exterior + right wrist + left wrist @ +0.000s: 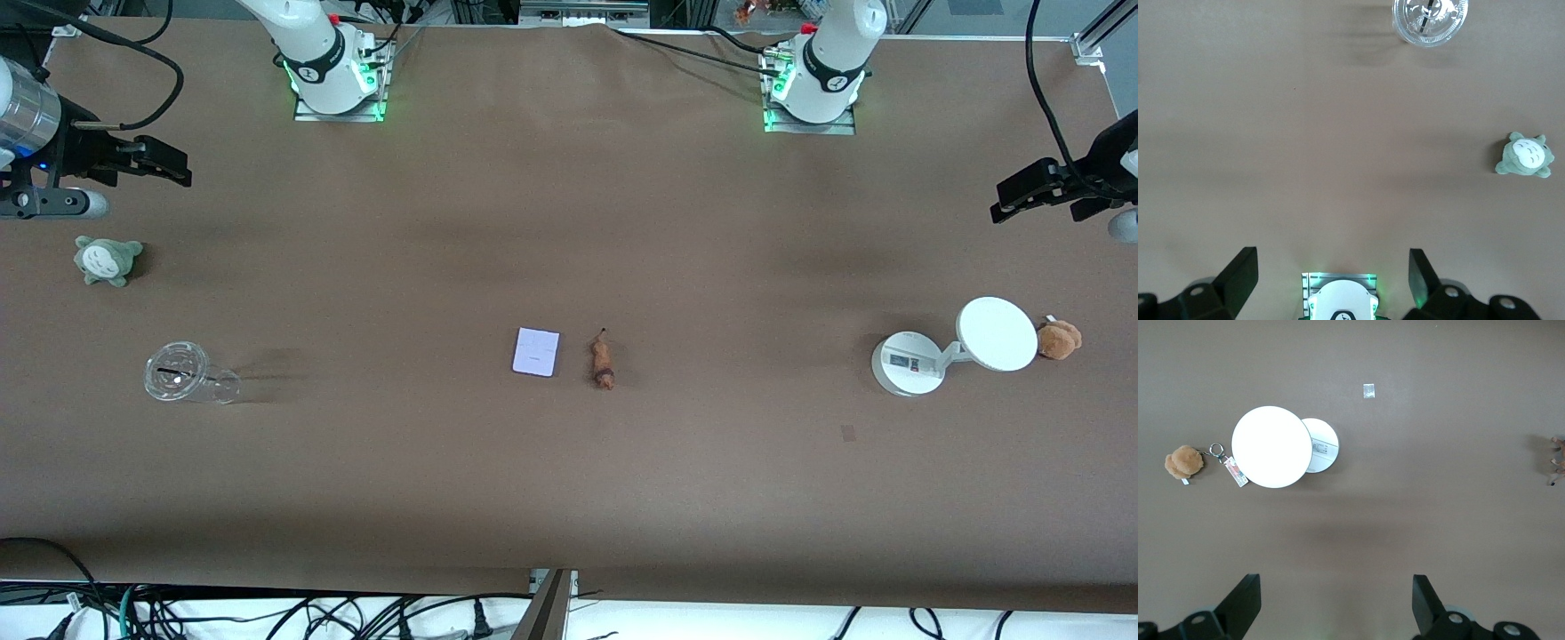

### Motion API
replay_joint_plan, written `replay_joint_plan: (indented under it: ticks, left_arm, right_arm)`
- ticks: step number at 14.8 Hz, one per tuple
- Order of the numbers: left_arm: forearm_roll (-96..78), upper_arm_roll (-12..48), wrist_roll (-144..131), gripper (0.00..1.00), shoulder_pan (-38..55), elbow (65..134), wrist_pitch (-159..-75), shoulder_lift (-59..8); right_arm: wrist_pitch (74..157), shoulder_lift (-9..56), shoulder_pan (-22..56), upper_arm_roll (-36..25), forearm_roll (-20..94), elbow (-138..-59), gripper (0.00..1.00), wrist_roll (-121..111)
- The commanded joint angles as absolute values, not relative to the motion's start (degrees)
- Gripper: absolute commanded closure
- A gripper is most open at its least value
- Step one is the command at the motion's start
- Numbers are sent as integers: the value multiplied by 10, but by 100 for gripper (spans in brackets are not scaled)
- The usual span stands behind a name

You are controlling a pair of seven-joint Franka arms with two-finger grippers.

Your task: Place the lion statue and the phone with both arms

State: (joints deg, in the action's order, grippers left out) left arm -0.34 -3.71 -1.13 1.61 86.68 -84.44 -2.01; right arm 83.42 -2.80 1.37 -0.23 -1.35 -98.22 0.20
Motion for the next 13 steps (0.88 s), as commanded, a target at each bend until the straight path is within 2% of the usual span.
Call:
replay_joint_plan:
  ticks: [1, 10, 13]
  left_arm:
    - [1, -35, -11, 0, 15, 853, -842, -25]
    - [-43, -23, -8, 0, 30, 851, -849, -25]
    - [-61, -24, -7, 0, 22, 851, -848, -47]
  right_arm:
    - [838, -34, 4, 7, -16, -988, 0, 2]
    - [840, -34, 4, 8, -16, -988, 0, 2]
    - [841, -34, 4, 9, -15, -988, 0, 3]
